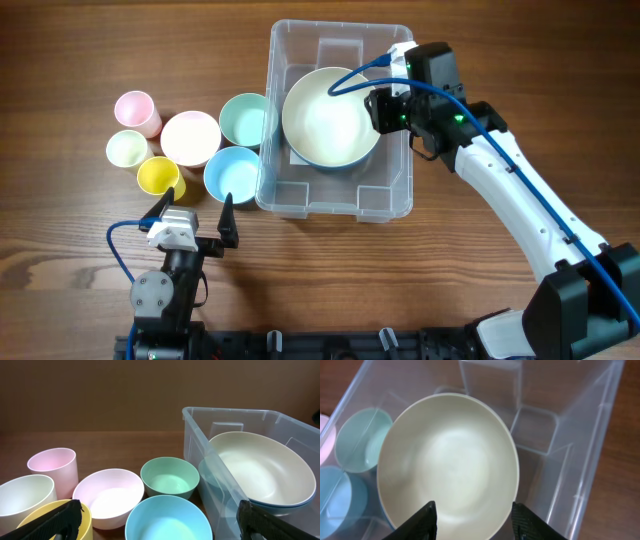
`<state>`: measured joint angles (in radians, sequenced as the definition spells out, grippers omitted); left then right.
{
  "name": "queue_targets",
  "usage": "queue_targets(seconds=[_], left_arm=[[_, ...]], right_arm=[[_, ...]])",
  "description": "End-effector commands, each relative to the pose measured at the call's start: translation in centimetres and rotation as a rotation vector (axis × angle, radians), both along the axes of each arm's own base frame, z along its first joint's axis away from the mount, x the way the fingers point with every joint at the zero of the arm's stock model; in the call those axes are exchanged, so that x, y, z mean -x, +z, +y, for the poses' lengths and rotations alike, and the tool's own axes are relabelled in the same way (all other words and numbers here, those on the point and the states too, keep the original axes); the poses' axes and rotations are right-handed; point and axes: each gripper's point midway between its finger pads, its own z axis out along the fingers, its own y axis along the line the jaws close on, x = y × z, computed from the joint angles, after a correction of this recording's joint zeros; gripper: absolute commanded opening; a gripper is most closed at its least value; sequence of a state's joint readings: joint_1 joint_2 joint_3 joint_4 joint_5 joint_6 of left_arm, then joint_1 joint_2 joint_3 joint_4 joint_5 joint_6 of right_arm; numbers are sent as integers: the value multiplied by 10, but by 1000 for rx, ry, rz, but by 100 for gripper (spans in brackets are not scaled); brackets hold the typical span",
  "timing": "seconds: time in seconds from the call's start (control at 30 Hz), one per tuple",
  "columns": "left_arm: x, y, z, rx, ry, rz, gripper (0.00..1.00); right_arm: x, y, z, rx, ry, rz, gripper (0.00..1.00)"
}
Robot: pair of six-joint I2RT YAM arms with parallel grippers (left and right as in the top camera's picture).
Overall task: Pack container
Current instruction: 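Lower the cream bowl onto the teal bowl and release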
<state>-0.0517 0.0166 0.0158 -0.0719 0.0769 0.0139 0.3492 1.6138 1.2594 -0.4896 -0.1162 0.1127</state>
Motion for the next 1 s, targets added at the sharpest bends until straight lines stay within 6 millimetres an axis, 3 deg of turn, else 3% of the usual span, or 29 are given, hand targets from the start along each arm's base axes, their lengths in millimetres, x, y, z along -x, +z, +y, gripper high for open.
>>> queue_targets(seconds=[0.0,0.13,0.4,0.57,0.73,0.97], left_arm=[[0,-4,-1,-9,-4,7,100],[0,-4,-1,-9,-4,7,100],[0,-4,-1,-9,-4,7,100],[0,-4,-1,-9,-4,7,100],[0,-4,-1,-9,-4,7,100],[0,-4,-1,-9,-4,7,100]], right_arm=[[14,2,13,-8,116,15,44],[28,-5,28,40,221,29,27],[68,-22,82,139,499,17,5],[83,-44,100,195,610,39,4],[84,-81,100,245,660,106,4],[83,-108,101,260,665,155,4]])
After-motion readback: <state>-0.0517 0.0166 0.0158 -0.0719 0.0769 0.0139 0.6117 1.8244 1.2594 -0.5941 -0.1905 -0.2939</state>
